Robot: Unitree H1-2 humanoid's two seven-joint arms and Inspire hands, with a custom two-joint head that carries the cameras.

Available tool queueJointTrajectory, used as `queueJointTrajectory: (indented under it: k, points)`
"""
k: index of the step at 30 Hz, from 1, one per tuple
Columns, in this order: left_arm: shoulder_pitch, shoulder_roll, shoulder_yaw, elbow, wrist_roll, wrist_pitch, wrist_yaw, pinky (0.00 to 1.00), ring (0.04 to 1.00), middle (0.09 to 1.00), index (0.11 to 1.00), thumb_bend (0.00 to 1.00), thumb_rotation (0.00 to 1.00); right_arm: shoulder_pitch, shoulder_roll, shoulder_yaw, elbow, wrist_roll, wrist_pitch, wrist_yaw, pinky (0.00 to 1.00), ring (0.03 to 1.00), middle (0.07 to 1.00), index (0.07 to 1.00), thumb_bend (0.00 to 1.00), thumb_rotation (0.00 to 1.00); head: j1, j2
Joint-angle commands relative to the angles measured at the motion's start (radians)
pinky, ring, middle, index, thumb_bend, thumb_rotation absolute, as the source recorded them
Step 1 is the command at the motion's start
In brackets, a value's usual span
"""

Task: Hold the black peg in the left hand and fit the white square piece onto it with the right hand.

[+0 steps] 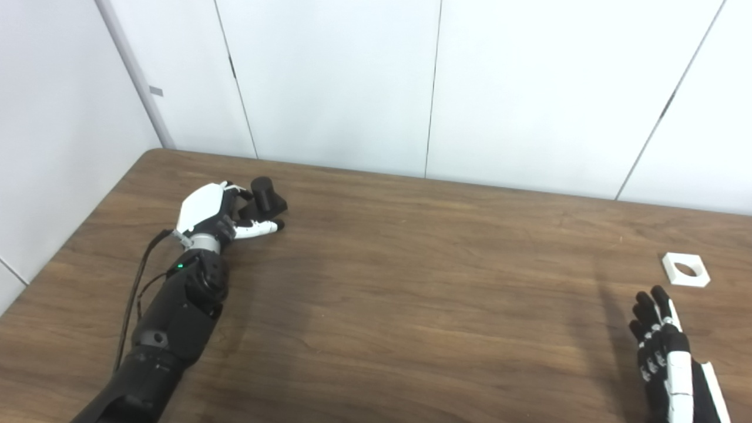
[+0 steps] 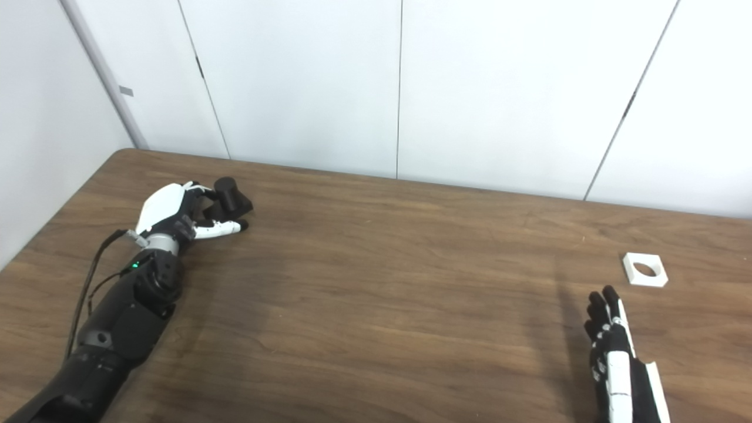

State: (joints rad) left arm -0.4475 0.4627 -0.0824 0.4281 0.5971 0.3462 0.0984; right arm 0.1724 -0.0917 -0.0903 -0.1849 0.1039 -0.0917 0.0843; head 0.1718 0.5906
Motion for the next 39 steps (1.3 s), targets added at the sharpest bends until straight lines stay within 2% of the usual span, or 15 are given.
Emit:
queueJointTrajectory:
  k: [1,9,15,20,22,23,24,27,34,39]
  points:
    - [-0.055,0.038,0.000,-0.004,0.013,0.008,0.012,1.00,1.000,0.941,0.739,0.88,0.45,0.066,0.014,0.010,0.034,0.006,-0.015,0.001,1.00,0.985,0.967,0.995,0.53,1.00,0.001,0.000]
    - [-0.059,0.050,-0.024,-0.005,0.025,0.048,-0.001,1.00,1.000,0.919,0.696,0.85,0.42,0.065,0.016,0.008,0.033,0.016,-0.011,0.001,1.00,0.982,0.961,0.988,0.54,1.00,0.003,0.005]
    - [-0.056,0.055,-0.025,0.002,0.014,0.043,0.004,1.00,0.998,0.910,0.683,0.83,0.40,0.066,0.016,0.010,0.037,0.016,-0.011,0.002,1.00,0.980,0.960,0.987,0.57,1.00,-0.007,0.005]
    - [-0.058,0.055,-0.022,0.014,-0.003,0.021,-0.002,1.00,0.971,0.880,0.657,0.80,0.31,0.067,0.012,0.013,0.036,0.010,-0.012,0.004,1.00,0.983,0.968,0.992,0.56,1.00,-0.005,0.008]
    - [-0.058,0.054,-0.020,0.016,-0.015,0.010,-0.006,1.00,0.957,0.858,0.610,0.79,0.26,0.066,0.013,0.013,0.036,0.014,-0.012,0.005,1.00,0.982,0.966,0.992,0.55,1.00,-0.003,0.008]
    - [-0.058,0.055,-0.021,0.017,-0.017,0.003,-0.005,1.00,0.949,0.846,0.552,0.66,0.17,0.066,0.014,0.013,0.036,0.016,-0.012,0.005,1.00,0.984,0.966,0.991,0.55,1.00,-0.004,0.007]
    - [-0.058,0.057,-0.024,0.019,-0.018,-0.003,-0.004,1.00,0.936,0.829,0.514,0.58,0.11,0.065,0.015,0.013,0.036,0.016,-0.011,0.005,1.00,0.985,0.964,0.990,0.54,1.00,-0.005,0.007]
    - [-0.060,0.065,-0.036,0.028,-0.010,-0.025,-0.003,1.00,0.898,0.791,0.489,0.53,0.06,0.065,0.017,0.014,0.035,0.012,-0.008,0.002,1.00,0.985,0.964,0.989,0.55,1.00,-0.009,0.006]
    - [-0.060,0.066,-0.033,0.039,-0.026,-0.057,-0.010,1.00,0.879,0.768,0.487,0.52,0.05,0.062,0.020,0.013,0.036,0.005,-0.009,-0.004,0.99,0.974,0.954,0.987,0.56,1.00,-0.011,0.005]
    - [-0.053,0.075,-0.054,0.034,-0.027,-0.079,-0.026,1.00,0.889,0.767,0.487,0.52,0.05,0.059,0.020,0.014,0.039,0.007,-0.008,-0.003,1.00,0.974,0.954,0.988,0.56,1.00,-0.016,0.006]
